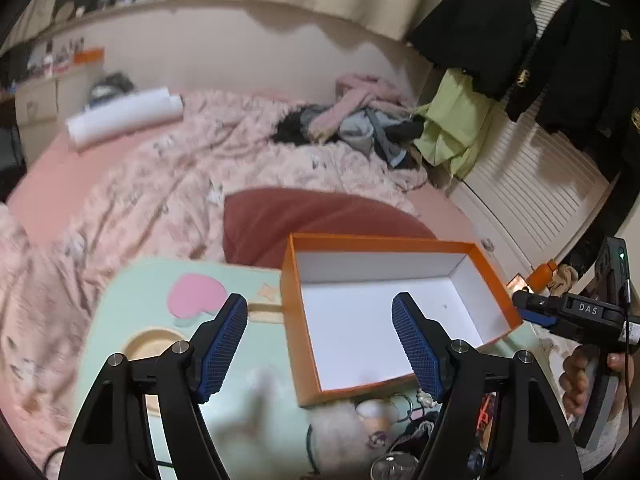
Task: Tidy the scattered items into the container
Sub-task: 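Lift the glass charm out and set it on the table with the left gripper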
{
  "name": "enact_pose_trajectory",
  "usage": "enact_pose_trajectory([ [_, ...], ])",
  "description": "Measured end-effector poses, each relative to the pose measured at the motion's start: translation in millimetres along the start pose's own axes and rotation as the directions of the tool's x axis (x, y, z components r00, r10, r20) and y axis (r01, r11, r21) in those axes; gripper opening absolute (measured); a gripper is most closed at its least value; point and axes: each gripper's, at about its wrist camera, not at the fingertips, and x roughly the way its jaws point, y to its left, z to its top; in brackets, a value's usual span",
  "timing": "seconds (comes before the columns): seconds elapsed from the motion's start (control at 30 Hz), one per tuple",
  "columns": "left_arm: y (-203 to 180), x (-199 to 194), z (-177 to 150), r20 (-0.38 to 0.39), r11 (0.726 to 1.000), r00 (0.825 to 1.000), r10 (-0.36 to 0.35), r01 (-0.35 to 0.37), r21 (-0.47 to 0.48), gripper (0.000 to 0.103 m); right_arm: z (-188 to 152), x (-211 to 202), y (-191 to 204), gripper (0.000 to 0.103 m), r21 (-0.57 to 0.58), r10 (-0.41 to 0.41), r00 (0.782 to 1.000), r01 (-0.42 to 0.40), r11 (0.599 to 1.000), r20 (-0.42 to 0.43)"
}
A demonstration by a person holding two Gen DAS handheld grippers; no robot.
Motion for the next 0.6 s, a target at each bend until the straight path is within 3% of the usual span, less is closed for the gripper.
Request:
enact_pose_trajectory([
  [0.23,2.4,37.3,-21.5,-0.104,0.989,0.985,-0.137,0.129,-0.078,0.075,-13.2,36.7,9.3,0.053,-0.016,0.007,0.996,-0.008,1.0,-0.094],
  [0.37,-5.4,33.7,-29.3,-0.085,0.993,0.99,-0.115,0.111,-0.045,0.075,-26.3,32.1,13.0,0.057,-0.02,-0.002,0.996,0.0,1.0,-0.088],
  [0.6,1.8,17.9,-38.5,-0.081,0.988,0.987,-0.136,0.129,-0.083,0.075,-39.9,26.0,16.8,0.058,-0.026,0.004,0.996,-0.006,1.0,-0.087],
])
